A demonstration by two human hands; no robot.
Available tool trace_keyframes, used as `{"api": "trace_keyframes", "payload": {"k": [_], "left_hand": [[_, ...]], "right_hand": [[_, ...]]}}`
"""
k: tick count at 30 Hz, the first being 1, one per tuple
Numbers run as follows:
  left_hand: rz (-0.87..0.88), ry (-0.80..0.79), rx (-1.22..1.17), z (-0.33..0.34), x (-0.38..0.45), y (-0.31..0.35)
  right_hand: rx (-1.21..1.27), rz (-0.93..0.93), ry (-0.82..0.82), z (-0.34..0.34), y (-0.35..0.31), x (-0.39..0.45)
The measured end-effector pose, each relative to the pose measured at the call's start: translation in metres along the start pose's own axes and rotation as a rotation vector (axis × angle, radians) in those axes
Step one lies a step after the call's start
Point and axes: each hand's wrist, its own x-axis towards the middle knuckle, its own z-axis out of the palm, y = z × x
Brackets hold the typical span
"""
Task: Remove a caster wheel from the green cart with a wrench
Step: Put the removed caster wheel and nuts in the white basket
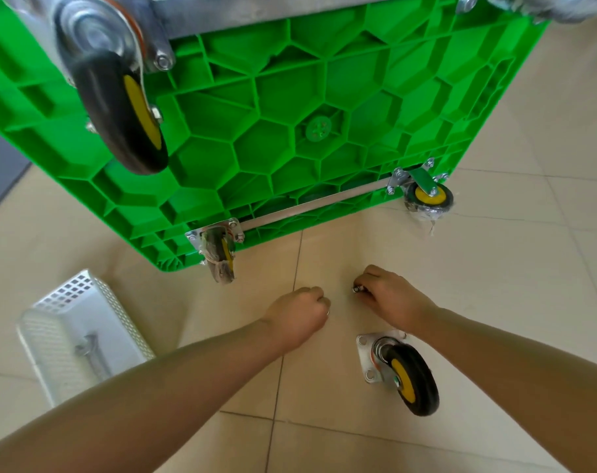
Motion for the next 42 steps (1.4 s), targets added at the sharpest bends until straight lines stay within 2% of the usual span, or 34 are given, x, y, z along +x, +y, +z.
{"api": "trace_keyframes", "payload": {"k": [4,6,9,11,15,18,22,27,29,31,33,38,42], "left_hand": [[-0.073,0.060,0.000,-0.028,-0.033,-0.026],[-0.122,0.103,-0.051,-0.043,-0.067,-0.047],[-0.166,0.246,-0.042,-0.056,-0.124,-0.081],[-0.286,0.228,-0.129,-0.063,-0.168,-0.106],[-0.448,0.294,-0.208,-0.061,-0.246,-0.147],[-0.482,0.325,-0.254,-0.054,-0.284,-0.161],[-0.570,0.177,-0.250,-0.039,-0.302,-0.169],[-0.515,-0.055,-0.242,-0.036,-0.294,-0.175],[-0.488,-0.146,-0.243,-0.033,-0.291,-0.177],[-0.454,-0.218,-0.240,-0.031,-0.289,-0.181],[-0.448,-0.227,-0.289,-0.029,-0.288,-0.188],[-0.469,-0.283,-0.393,-0.023,-0.277,-0.189],[-0.461,-0.370,-0.366,-0.016,-0.266,-0.185]], "right_hand": [[0.069,-0.079,0.112,-0.012,-0.038,0.023],[0.106,-0.141,0.150,-0.014,-0.075,0.038],[0.149,-0.236,0.208,-0.011,-0.140,0.058],[0.191,-0.285,0.233,-0.004,-0.186,0.066],[0.243,-0.294,0.257,0.017,-0.244,0.070],[0.281,-0.267,0.217,0.040,-0.268,0.065],[0.343,-0.302,0.180,0.058,-0.304,0.070],[0.273,-0.501,0.026,0.064,-0.328,0.087],[0.142,-0.603,-0.079,0.070,-0.333,0.094],[-0.117,-0.713,-0.123,0.074,-0.339,0.098],[-0.312,-0.778,-0.160,0.074,-0.347,0.104],[-0.514,-0.832,-0.273,0.079,-0.367,0.110],[-0.707,-0.886,-0.254,0.085,-0.371,0.109]]}}
